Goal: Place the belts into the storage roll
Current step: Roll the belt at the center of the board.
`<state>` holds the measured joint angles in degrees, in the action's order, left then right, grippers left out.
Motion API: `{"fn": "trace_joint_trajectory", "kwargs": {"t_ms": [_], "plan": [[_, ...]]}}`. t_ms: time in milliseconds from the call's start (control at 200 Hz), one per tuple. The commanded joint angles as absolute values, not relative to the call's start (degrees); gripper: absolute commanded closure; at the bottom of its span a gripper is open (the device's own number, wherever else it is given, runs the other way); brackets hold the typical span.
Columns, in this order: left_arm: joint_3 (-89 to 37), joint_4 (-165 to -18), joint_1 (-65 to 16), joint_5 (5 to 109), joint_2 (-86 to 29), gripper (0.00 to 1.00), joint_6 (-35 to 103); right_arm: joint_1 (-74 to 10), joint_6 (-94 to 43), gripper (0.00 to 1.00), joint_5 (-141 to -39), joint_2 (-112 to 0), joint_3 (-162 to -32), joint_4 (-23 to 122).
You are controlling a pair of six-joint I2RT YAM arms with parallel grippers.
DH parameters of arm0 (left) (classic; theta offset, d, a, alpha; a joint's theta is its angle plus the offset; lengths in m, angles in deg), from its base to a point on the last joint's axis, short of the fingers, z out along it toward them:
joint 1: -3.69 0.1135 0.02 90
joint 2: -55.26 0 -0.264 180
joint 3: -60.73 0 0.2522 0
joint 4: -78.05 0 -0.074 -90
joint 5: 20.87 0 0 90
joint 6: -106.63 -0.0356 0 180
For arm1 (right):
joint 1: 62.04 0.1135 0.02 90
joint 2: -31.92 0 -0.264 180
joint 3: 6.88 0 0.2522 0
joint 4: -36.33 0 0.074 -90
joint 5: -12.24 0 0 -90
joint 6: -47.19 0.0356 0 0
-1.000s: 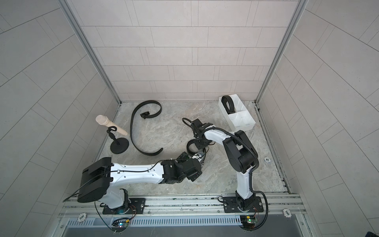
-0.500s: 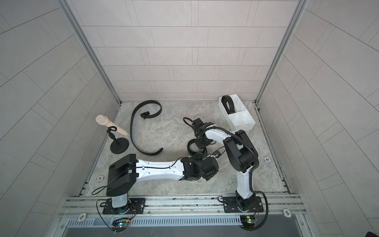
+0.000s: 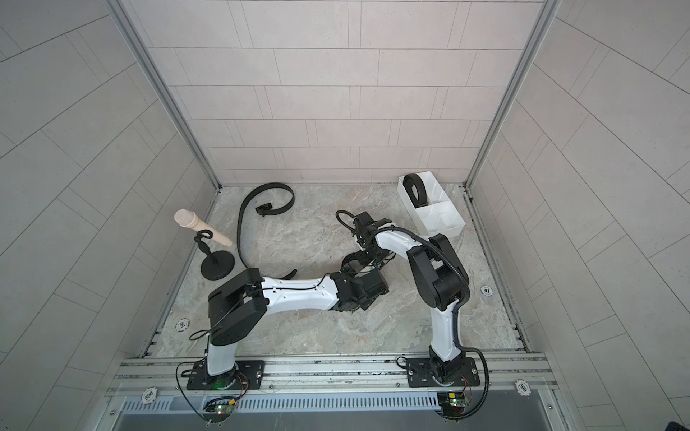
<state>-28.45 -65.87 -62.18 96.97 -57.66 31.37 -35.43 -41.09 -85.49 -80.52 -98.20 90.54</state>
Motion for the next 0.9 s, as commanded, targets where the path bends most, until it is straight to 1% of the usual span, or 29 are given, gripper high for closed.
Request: {"fn": "trace_joint_trajectory", "kwargs": {"t_ms": [0,100,250,290,566,661,751,891], "plan": [[-27.36,-66.35,-60.36,94.91,-57.64,0.00,29.55,-35.26,-43.26,1.00,-86.99,-84.45,-97.42,92.11],[-28.26,-66.13,-60.05,92.61,-58.35,0.00,26.40,-35.28,-43.43,1.00,-87.25,-85.02,-97.88,92.88],[-28.97,-65.34,-59.25,86.30,-58.92,0.02,21.71,-35.24,-43.84,1.00,-86.90,-85.38,-98.24,93.49],[-29.02,-65.38,-59.16,82.82,-59.07,0.02,19.77,-35.24,-43.95,1.00,-87.22,-85.46,-98.33,93.51],[-34.15,-59.63,-56.43,79.63,-62.25,0.04,12.72,-35.28,-44.66,1.00,-88.95,-86.56,-99.13,94.21],[-36.83,-56.76,-54.93,76.47,-64.22,0.09,12.41,-35.24,-44.77,1.00,-89.26,-86.90,-99.39,94.72],[-38.73,-54.13,-54.16,75.43,-66.46,0.13,12.48,-35.24,-44.89,1.00,-89.35,-86.98,-99.61,95.21],[-39.62,-51.22,-53.53,74.51,-69.02,0.23,12.49,-35.24,-45.10,1.00,-88.75,-86.56,-99.57,95.49]]}}
